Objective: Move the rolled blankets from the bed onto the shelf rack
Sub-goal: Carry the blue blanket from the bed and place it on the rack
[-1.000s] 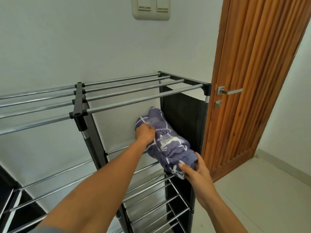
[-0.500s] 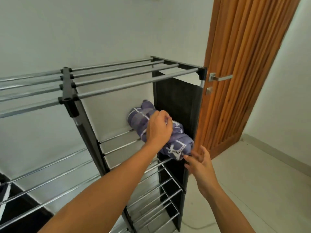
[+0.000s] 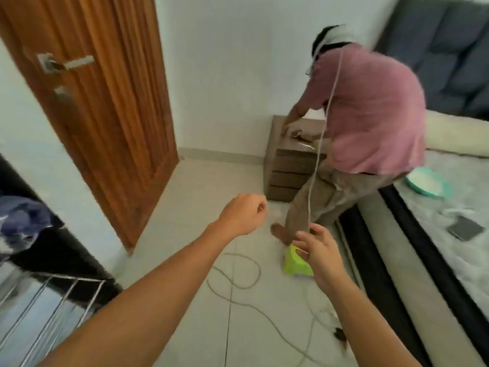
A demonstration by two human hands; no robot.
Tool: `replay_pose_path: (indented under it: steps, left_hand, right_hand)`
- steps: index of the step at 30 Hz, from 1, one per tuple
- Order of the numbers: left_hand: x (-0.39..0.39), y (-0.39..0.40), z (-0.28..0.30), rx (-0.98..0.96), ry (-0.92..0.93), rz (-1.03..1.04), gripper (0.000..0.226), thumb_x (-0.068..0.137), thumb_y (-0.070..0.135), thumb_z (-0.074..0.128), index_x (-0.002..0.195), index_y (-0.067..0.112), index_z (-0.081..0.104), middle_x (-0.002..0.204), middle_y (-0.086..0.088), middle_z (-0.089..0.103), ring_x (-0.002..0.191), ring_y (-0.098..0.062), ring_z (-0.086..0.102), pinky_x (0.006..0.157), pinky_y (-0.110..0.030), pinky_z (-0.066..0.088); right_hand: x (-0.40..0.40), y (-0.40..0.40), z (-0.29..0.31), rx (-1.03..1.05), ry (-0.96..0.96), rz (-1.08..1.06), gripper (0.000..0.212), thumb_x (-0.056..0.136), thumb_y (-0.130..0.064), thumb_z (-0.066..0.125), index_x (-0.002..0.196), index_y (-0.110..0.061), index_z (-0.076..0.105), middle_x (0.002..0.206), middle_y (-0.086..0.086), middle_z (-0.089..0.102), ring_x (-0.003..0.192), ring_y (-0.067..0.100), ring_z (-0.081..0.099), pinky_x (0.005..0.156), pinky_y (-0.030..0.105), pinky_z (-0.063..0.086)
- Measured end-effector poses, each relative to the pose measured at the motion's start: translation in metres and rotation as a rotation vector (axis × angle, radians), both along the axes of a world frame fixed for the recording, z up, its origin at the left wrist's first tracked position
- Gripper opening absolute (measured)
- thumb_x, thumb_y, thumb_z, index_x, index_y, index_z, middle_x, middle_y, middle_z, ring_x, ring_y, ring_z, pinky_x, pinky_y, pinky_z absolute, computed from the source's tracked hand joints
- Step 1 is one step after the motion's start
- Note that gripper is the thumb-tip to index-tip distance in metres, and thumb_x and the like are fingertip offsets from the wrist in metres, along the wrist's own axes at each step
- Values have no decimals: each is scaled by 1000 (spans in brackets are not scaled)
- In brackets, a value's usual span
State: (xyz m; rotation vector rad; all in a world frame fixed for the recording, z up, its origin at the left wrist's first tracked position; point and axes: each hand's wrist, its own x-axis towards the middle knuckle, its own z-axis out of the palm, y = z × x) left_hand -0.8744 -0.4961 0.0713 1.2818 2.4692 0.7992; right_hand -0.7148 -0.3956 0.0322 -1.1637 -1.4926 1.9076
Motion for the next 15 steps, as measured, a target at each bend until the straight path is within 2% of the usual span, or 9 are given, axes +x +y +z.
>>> replay_pose_path:
  steps: [2, 5, 7, 12, 15]
  left_hand:
    - [49, 57, 1, 20, -15, -140, 18, 87, 25, 54, 90, 16, 68, 92, -11, 73, 91, -33, 66, 79, -40, 54]
    - [134, 135, -2, 20, -29, -337, 16, 85, 27, 54, 85, 17, 67, 86, -11, 73, 88, -33, 66, 78, -40, 54]
    - [201, 180, -13, 19, -42, -460, 16, 86, 25, 56, 85, 14, 68, 85, -11, 73, 87, -32, 67, 77, -36, 53]
    - [381, 263, -43, -147, -109, -771, 20, 91, 24, 56, 95, 9, 68, 96, -9, 72, 94, -26, 64, 82, -32, 48]
    - [472, 297, -54, -279, -136, -944, 18, 92, 26, 55, 95, 10, 65, 95, -9, 68, 93, -26, 63, 78, -33, 47]
  right_hand:
    - [64, 35, -2, -32, -16, -86, 27, 89, -4, 56, 114, -14, 50, 86, 6, 64, 73, 21, 60, 65, 27, 47]
    - [171, 67, -13, -143, -15, -178, 11, 90, -6, 56, 98, -13, 58, 78, 5, 65, 63, 15, 61, 63, 25, 46]
    - [248, 81, -25, -200, -27, -274, 6, 91, -9, 56, 94, -12, 60, 77, 6, 66, 59, 14, 61, 62, 26, 46]
    - [423, 111, -39, -310, -13, -638, 8, 92, -11, 54, 97, -7, 60, 86, 10, 62, 70, 18, 56, 67, 26, 47]
    - [506, 121, -39, -339, 73, -844, 8, 93, -12, 55, 95, -7, 60, 91, 13, 63, 76, 19, 57, 78, 31, 49]
